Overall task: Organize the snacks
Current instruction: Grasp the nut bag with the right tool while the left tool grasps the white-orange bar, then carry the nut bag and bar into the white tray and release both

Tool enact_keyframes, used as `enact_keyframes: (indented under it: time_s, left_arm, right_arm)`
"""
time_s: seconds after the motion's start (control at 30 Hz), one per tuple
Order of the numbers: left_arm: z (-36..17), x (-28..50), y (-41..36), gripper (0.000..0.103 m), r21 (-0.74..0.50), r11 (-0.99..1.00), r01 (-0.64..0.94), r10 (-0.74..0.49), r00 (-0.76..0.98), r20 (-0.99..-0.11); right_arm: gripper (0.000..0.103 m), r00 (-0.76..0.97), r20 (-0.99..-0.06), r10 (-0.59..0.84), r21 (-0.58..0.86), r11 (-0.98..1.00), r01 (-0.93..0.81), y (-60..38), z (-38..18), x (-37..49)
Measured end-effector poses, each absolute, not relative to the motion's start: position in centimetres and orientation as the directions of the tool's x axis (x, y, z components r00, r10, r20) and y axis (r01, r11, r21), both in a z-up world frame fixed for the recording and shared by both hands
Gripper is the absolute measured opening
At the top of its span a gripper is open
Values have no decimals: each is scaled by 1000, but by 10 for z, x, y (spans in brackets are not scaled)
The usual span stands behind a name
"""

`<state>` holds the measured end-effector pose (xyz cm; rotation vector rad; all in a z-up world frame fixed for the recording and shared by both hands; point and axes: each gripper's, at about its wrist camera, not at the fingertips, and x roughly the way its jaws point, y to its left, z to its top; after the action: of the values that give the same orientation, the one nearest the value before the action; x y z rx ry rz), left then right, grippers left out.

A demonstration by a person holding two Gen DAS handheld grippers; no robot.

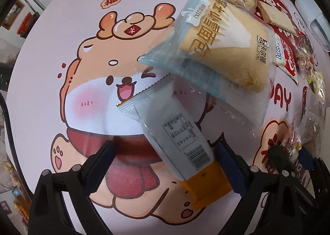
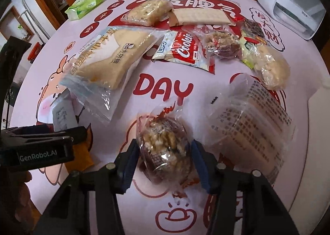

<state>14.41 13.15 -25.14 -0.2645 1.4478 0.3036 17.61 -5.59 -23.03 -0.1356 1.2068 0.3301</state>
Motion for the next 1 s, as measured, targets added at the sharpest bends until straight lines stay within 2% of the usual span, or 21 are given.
enact_keyframes:
  time_s: [0.03,0.1,0.13,0.37,0.63,1.0]
  left_arm:
    - [-250,144,130,87,5,935,-354,46,108,-993]
    - [-243,141,125,60,5,943,-333,51,130,-990]
    - [-240,141,122,53,5,949,-316,51,137,-989]
    - [-234,136,113,37,-41,966,-256,-5,141,-990]
    - [-213,116,117,34,-63,977,-203,-29,168,-985]
    - [-133,92,104,34,-37,998,-58,-16,328,-944]
  right_arm:
    - [51,318,-931,179,72,944,-322,-56,-230,176]
    - [51,315,-930,188,82,943,-321,-57,-230,174]
    - [51,312,-930,193,89,944,-319,-58,-229,174]
    - [50,299,-930,211,114,944,-311,-59,-225,163]
    - [50,305,-927,218,119,943,-310,-63,-210,135]
    - [50,372,-894,249,137,944,-301,-82,-162,101]
